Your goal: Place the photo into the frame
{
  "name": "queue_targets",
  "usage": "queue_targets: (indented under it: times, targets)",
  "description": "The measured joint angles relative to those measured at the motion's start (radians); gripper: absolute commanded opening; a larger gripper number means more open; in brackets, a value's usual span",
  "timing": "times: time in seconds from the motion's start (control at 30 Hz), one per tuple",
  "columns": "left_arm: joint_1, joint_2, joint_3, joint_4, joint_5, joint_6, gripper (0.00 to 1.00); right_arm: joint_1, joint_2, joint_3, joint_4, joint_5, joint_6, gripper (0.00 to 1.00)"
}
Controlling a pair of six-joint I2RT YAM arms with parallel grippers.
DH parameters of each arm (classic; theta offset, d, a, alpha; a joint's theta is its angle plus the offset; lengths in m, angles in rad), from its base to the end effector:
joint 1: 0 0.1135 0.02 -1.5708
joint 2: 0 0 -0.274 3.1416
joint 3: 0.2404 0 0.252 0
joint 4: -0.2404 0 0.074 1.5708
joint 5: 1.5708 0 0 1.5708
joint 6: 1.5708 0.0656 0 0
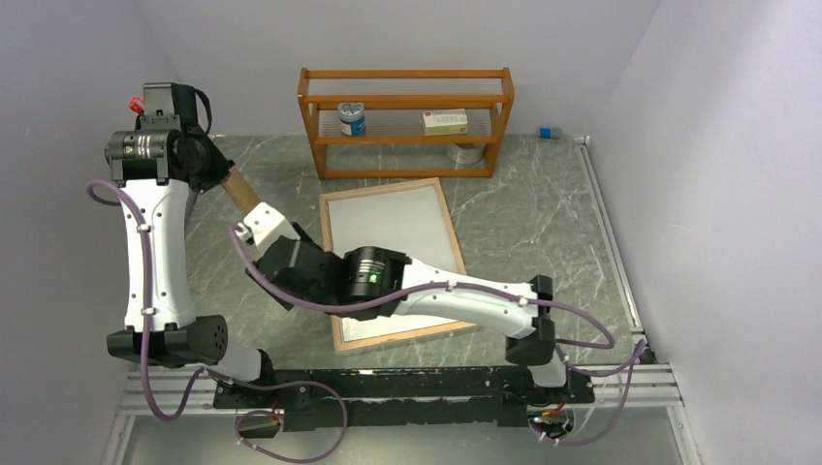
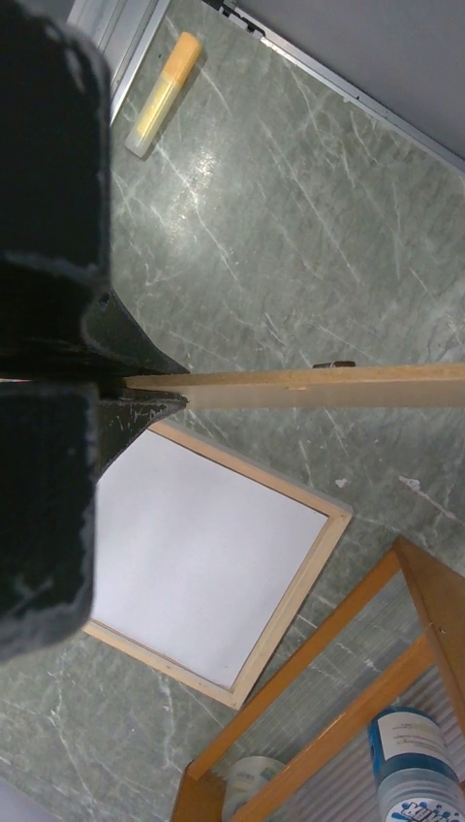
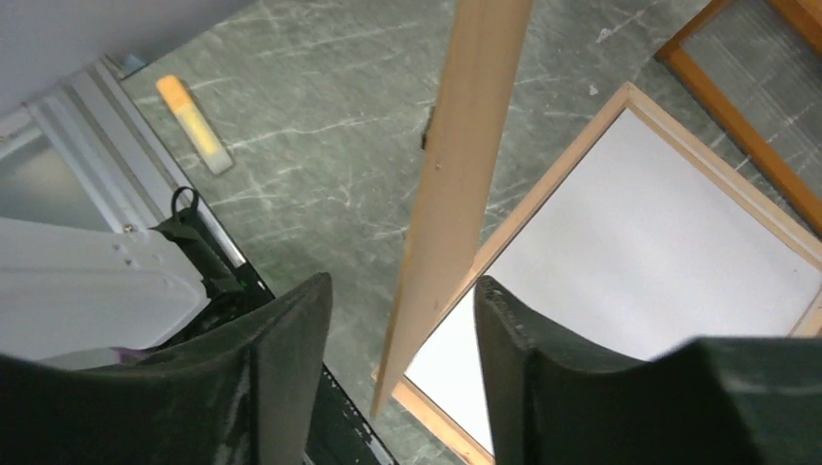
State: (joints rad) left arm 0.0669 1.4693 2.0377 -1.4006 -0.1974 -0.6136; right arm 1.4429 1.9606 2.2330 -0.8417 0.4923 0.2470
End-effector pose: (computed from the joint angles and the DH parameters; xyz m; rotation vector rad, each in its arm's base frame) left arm 0.2579 0.0302 0.4661 -0.8803 2.2134 -0.0218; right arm 0.0888 0.4471 0.4195 -0.9372 1.8854 0.5059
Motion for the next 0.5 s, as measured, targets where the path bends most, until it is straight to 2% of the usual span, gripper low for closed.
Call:
queue_targets:
  times: [0.1,0.13,0.2,0.3,0.43,0.47,0.5]
  targets:
    - [0.000,0.000,0.005,-0.001,0.008,0.000,0.03,0.005,0.063,0.042,-0.021,0.019,-0.014,0.47]
    - [0.000,0.000,0.007,-0.003,0.011,0.000,0.02,0.005,0.081,0.049,-0.028,0.026,-0.017,0.42]
    - [0.000,0.000,0.011,-0.005,0.016,0.000,0.02,0.005,0.110,0.054,-0.043,0.034,-0.023,0.24]
    - [0.001,0.000,0.011,-0.003,0.018,0.005,0.02,0.005,0.138,0.069,-0.066,0.064,-0.028,0.02]
    - [0.013,-0.002,0.011,-0.010,0.002,0.005,0.02,0.000,0.143,0.097,-0.114,0.131,-0.007,0.00]
    - [0.015,-0.004,0.011,-0.003,0.005,0.000,0.05,-0.003,0.143,0.098,-0.114,0.140,-0.008,0.00]
    - [0.015,-0.007,0.011,0.005,0.010,-0.001,0.14,-0.003,0.143,0.098,-0.114,0.147,-0.008,0.00]
